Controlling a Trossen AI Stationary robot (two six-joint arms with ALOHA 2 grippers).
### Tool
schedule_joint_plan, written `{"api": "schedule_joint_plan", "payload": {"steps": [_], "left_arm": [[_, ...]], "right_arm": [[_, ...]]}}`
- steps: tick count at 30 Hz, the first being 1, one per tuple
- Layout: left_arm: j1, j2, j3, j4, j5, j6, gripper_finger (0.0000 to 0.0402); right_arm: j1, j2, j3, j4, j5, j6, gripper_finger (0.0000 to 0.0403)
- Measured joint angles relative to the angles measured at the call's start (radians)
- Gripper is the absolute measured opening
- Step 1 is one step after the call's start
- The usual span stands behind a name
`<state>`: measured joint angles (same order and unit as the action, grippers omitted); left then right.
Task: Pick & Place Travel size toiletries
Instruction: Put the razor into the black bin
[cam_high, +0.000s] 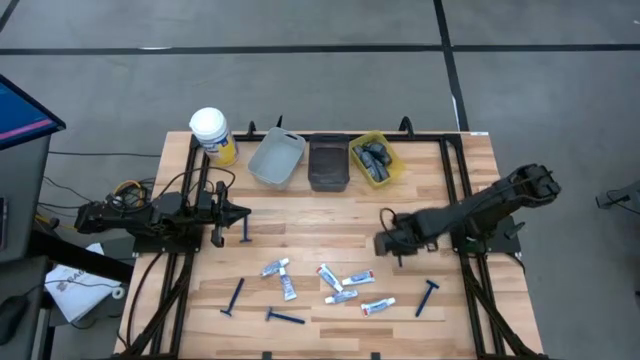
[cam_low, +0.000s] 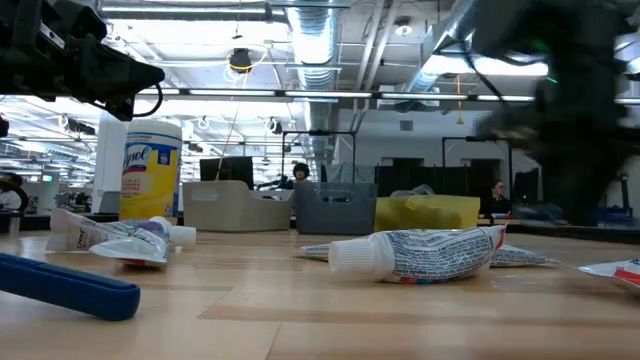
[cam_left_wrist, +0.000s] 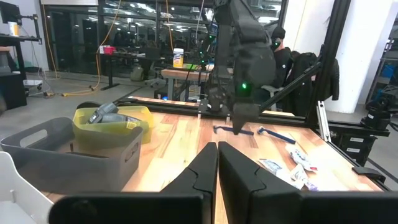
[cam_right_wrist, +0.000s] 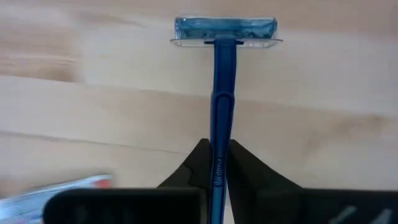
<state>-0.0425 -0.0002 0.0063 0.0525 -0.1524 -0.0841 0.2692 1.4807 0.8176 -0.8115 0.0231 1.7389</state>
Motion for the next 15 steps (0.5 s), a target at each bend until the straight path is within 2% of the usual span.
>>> {"api": "schedule_joint_plan", "payload": {"steps": [10,15], "left_arm": [[0.0,0.0,0.0,0.0,0.0,0.0,0.001],[0.0,0.0,0.0,0.0,0.0,0.0,0.001]], "right_arm": [[-0.361,0.0,0.277,-0.022,0.085,-0.524,0.0016],[-0.529,0.077,0.434,-0.035,0.09,-0.733,0.0016]]}}
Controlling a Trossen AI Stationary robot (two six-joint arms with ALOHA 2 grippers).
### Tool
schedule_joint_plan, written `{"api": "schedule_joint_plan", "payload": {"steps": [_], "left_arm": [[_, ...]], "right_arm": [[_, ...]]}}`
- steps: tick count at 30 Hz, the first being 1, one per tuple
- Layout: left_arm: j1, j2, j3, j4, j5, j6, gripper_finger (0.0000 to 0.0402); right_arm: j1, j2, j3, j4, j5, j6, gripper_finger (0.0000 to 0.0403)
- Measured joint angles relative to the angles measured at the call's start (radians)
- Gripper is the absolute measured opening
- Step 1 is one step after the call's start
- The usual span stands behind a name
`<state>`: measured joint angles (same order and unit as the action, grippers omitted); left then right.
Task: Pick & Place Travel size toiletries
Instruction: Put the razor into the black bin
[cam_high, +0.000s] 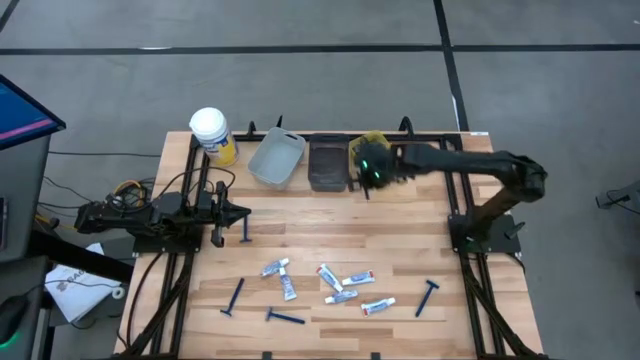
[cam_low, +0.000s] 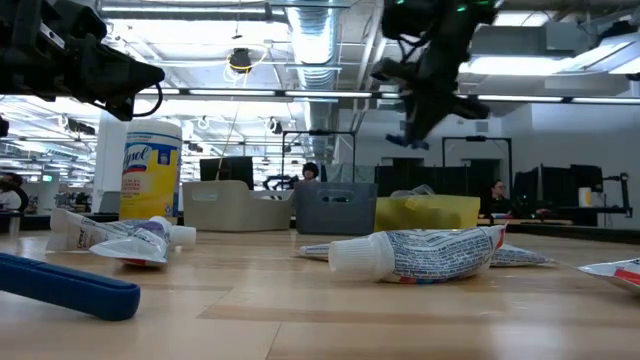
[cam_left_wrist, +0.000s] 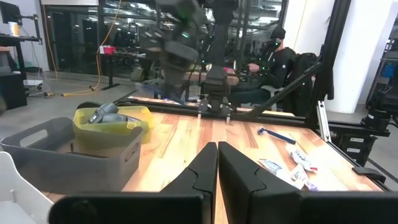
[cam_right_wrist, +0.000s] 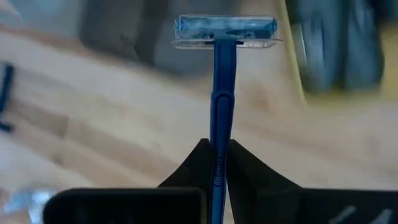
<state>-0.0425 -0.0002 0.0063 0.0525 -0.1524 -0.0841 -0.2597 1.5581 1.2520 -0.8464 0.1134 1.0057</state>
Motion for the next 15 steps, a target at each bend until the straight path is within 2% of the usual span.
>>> {"api": "schedule_joint_plan", "payload": {"steps": [6,15], "left_arm": [[0.0,0.0,0.0,0.0,0.0,0.0,0.001],[0.0,0.0,0.0,0.0,0.0,0.0,0.001]], "right_arm": [[-0.116,0.203,0.258,0.0,-0.011,-0.179,0.0016],[-0.176,0.541,0.655,-0.056,-0.081,-0.258,0.0016]]}}
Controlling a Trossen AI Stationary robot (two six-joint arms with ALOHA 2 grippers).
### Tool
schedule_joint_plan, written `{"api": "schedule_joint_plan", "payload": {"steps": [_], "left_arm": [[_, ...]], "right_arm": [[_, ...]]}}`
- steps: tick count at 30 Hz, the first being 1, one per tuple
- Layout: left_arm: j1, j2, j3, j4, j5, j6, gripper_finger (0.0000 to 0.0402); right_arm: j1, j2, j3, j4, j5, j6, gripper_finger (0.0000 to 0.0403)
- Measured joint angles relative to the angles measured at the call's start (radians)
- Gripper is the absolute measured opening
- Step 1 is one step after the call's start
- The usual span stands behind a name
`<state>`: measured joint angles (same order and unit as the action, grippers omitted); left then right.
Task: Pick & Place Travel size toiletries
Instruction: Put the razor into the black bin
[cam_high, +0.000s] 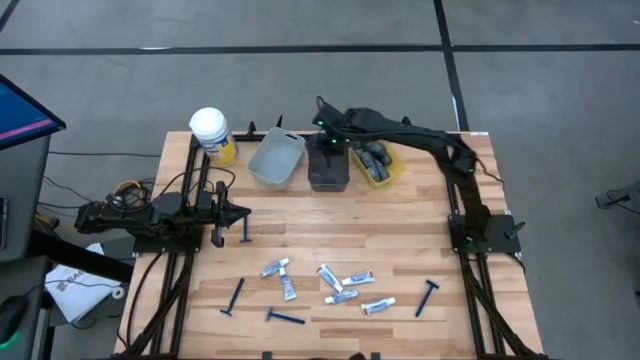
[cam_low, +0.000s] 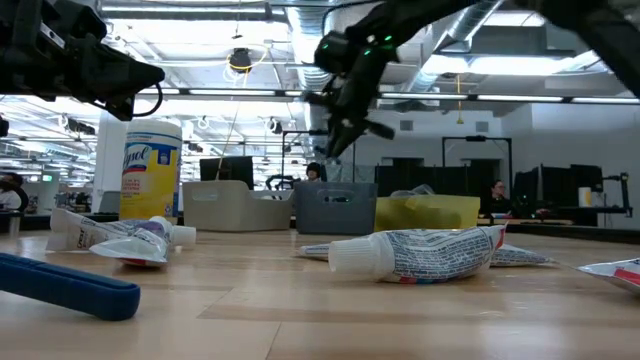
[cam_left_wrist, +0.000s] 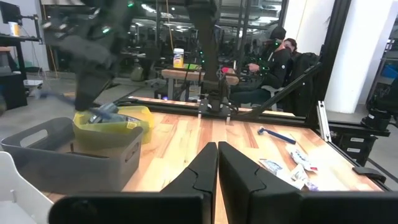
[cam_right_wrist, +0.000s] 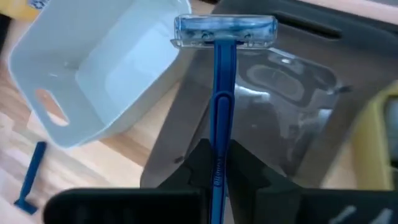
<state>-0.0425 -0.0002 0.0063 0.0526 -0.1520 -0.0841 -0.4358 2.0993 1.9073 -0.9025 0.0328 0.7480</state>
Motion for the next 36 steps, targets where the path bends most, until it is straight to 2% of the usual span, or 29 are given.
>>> {"api": "schedule_joint_plan", "payload": {"steps": [4,8,14,20,25,29,33,36], "left_arm": [[0.0,0.0,0.0,0.0,0.0,0.0,0.001],[0.0,0.0,0.0,0.0,0.0,0.0,0.001],[0.0,0.0,0.0,0.0,0.0,0.0,0.001],[0.0,0.0,0.0,0.0,0.0,0.0,0.001],[0.0,0.0,0.0,0.0,0.0,0.0,0.001],[0.0,0.0,0.0,0.0,0.0,0.0,0.001],[0.0,0.0,0.0,0.0,0.0,0.0,0.001],[0.0,0.0,0.0,0.0,0.0,0.0,0.001]], "right_arm": [[0.003,0.119,0.12,-0.086,-0.007,-0.015,0.0016],[0.012,0.198,0.181,-0.146,-0.01,-0.024,0.0017],[0.017,0.248,0.185,-0.182,-0.009,-0.025,0.0022],[0.016,0.252,0.186,-0.191,0.016,-0.018,0.0052],[0.016,0.253,0.185,-0.194,0.017,-0.023,0.0086],[0.016,0.237,0.185,-0.216,0.016,-0.035,0.0132],[0.021,0.174,0.198,-0.344,0.027,-0.056,0.0188],[0.057,0.094,0.201,-0.451,0.095,-0.034,0.0218]]}}
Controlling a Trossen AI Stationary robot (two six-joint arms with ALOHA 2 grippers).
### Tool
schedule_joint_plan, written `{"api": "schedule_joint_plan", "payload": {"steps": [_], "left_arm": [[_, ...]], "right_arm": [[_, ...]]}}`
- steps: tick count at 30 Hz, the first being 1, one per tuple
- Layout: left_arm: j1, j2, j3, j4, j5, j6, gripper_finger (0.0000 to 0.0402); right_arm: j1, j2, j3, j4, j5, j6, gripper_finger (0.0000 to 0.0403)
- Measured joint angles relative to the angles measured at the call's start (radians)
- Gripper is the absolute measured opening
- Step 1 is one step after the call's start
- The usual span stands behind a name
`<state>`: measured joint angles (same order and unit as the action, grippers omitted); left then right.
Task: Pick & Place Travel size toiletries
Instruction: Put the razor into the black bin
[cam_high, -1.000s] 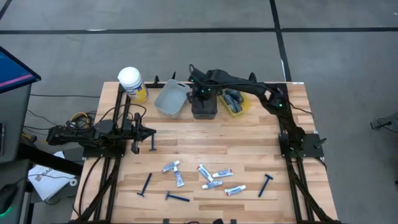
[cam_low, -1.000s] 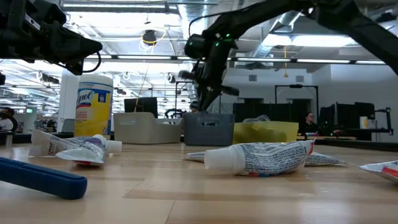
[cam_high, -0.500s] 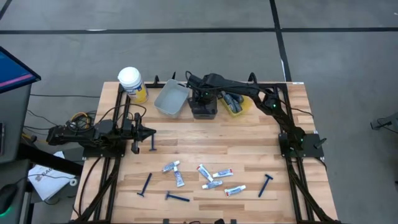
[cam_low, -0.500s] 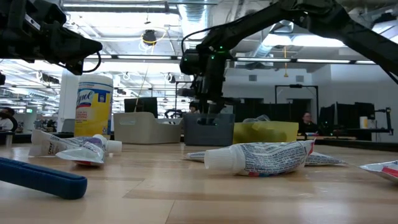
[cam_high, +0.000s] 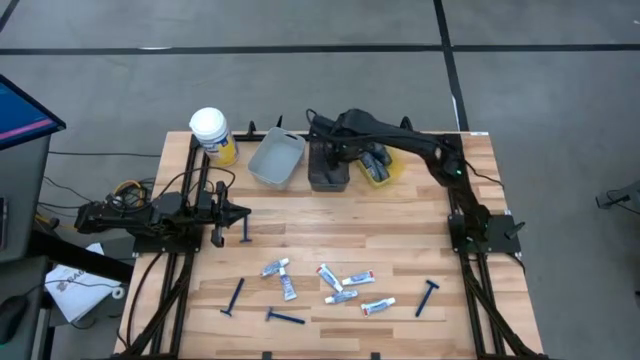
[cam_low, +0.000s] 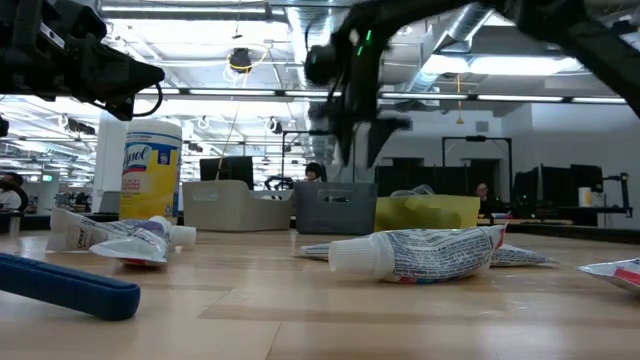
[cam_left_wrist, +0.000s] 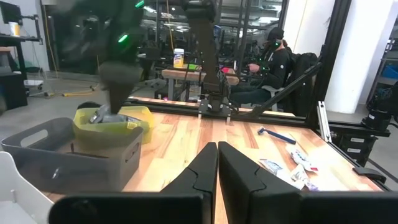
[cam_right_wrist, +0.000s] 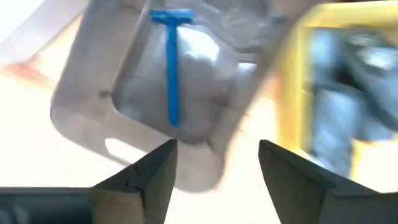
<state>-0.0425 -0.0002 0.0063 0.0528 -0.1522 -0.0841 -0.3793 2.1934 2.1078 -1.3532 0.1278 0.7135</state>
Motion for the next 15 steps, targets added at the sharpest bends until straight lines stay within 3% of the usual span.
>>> {"api": "schedule_joint_plan", "payload": {"steps": [5,11,15], "left_arm": [[0.0,0.0,0.0,0.0,0.0,0.0,0.001],[0.0,0.001,0.0,0.0,0.0,0.0,0.001],[0.0,0.002,0.0,0.0,0.0,0.0,0.001]], "right_arm": [[0.132,-0.089,0.0,-0.194,0.135,0.143,0.0234],[0.352,-0.161,-0.042,-0.22,0.123,0.341,0.0221],[0.499,-0.199,-0.151,-0.211,0.075,0.522,0.0215]]}}
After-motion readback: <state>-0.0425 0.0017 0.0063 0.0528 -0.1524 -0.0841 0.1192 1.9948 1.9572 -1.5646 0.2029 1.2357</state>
